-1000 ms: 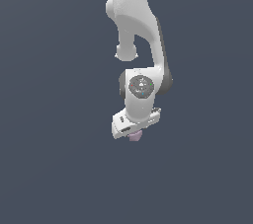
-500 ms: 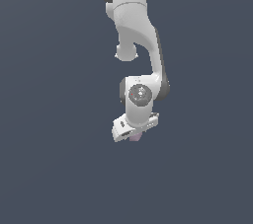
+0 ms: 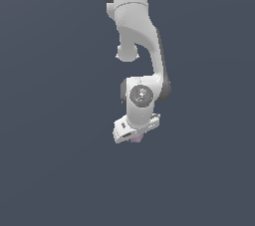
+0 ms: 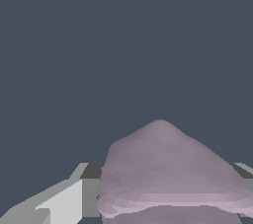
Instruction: Pick up the object and move it to a goal position.
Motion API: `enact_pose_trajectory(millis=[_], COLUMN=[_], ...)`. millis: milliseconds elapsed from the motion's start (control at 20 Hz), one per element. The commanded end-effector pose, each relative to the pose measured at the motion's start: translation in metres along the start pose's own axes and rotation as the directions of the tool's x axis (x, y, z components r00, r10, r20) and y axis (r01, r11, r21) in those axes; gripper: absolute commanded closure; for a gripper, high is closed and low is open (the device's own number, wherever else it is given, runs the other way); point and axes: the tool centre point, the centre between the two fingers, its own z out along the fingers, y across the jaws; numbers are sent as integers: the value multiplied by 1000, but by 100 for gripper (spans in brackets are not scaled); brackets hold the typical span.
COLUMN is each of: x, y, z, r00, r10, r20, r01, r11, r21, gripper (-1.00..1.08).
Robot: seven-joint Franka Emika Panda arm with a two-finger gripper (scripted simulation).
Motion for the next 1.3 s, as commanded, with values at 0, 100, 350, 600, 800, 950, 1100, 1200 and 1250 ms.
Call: enact_pose_trajectory(millis=[0,100,350,600,800,950,1100,1200,1250], x=[0,0,-5,-15,-27,-39,-52,-61,-65], y=[0,0,1,3,5,7,9,11,12], z=[0,-1,-10,-30,-54,-78,-105,-123,-133], r00=[1000,1000,1000,1000,1000,1000,1000,1000,1000], r10=[0,0,0,0,0,0,0,0,0], r20=[0,0,0,0,0,0,0,0,0], r01=[0,0,0,0,0,0,0,0,0], r11=[1000,1000,1000,1000,1000,1000,1000,1000,1000], r21=[0,0,0,0,-1,-1,-1,-1,-1], gripper=[108,108,108,108,108,108,108,108,108])
